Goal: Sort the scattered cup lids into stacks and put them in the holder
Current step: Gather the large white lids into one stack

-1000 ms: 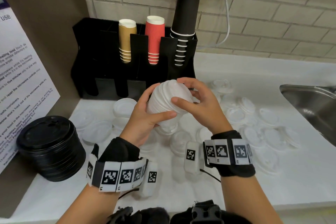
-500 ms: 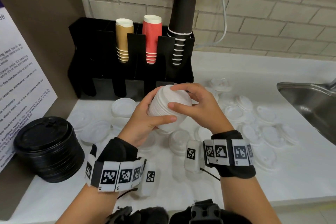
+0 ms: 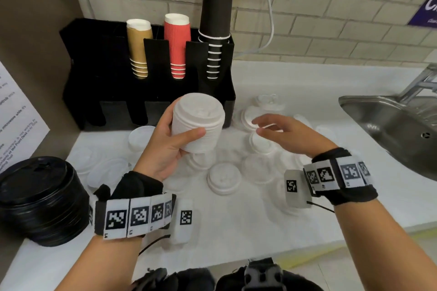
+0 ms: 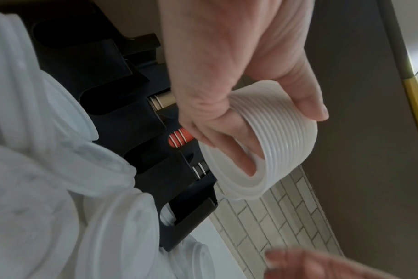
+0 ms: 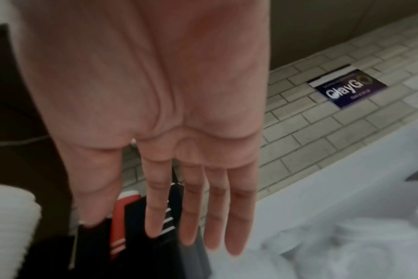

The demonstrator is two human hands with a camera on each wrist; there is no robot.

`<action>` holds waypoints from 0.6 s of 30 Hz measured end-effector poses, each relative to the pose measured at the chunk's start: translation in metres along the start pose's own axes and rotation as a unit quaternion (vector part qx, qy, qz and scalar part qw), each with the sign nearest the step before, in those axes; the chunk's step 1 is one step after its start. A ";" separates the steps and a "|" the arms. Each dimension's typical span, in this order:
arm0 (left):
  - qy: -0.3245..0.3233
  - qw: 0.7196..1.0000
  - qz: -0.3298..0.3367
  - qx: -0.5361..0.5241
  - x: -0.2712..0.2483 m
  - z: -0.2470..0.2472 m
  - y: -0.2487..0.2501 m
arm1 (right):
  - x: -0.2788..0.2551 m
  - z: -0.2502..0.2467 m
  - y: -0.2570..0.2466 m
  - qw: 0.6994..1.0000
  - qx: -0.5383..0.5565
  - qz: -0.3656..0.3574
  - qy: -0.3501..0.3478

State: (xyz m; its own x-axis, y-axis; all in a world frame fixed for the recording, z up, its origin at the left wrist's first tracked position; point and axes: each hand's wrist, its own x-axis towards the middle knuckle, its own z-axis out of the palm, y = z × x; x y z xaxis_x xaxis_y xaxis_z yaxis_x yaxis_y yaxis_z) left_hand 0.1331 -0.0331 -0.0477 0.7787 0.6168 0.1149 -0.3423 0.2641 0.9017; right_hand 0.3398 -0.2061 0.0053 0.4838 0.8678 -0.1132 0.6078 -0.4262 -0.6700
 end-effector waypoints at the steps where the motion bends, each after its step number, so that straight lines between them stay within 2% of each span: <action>1: 0.002 1.000 0.001 -0.004 0.000 -0.002 0.000 | -0.002 -0.005 0.009 0.998 -0.043 0.028 -0.026; 6: 0.005 1.000 0.003 -0.001 0.001 -0.004 0.000 | -0.014 -0.014 0.040 0.963 -0.207 0.092 -0.145; 11: -0.003 1.000 0.002 0.008 0.000 0.004 0.000 | -0.026 -0.005 0.049 0.943 -0.267 0.077 -0.180; 18: -0.022 1.000 -0.008 0.017 -0.003 0.013 -0.003 | -0.034 0.022 0.046 0.896 -0.377 0.050 -0.231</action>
State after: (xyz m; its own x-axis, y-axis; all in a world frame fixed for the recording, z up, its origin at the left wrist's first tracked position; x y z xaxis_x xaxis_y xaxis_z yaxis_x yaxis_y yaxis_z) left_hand 0.1392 -0.0456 -0.0453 0.8061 0.5799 0.1180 -0.3124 0.2476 0.9171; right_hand 0.3372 -0.2499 -0.0380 0.3535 0.7547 -0.5527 0.9126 -0.4080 0.0267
